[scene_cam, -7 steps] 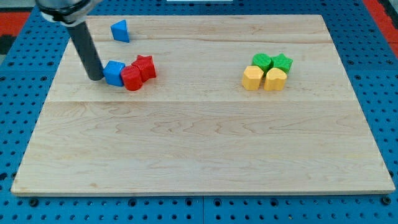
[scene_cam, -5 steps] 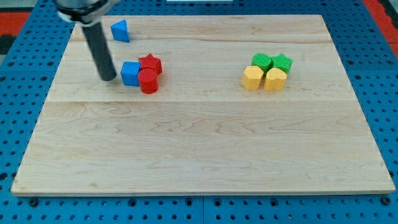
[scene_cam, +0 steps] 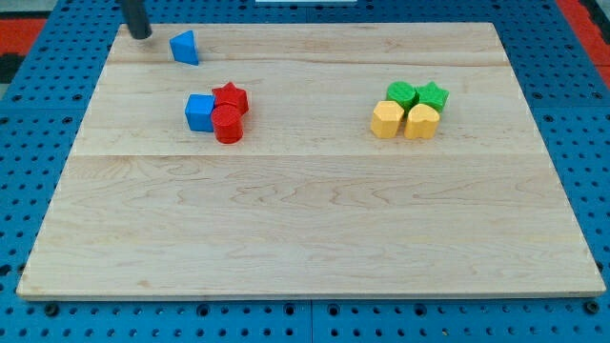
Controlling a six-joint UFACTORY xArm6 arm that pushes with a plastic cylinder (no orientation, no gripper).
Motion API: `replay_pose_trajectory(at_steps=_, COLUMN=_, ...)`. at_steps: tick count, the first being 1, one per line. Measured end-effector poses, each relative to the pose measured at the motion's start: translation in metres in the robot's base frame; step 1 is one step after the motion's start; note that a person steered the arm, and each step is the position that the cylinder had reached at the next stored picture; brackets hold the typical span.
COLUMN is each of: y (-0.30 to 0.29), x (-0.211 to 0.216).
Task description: Place the blue triangle to the top of the blue cube
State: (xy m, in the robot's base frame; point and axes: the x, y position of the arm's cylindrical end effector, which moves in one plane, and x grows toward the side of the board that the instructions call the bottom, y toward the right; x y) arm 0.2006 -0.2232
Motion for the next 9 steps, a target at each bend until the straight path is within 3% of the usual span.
replay_pose_trajectory(at_steps=1, y=0.036, x=0.014)
replay_pose_trajectory(at_steps=3, y=0.035, x=0.079)
replay_pose_trajectory(at_steps=5, y=0.057, x=0.045)
replay_pose_trajectory(at_steps=6, y=0.080, x=0.066)
replay_pose_trajectory(at_steps=7, y=0.065, x=0.109)
replay_pose_trajectory(at_steps=9, y=0.054, x=0.130)
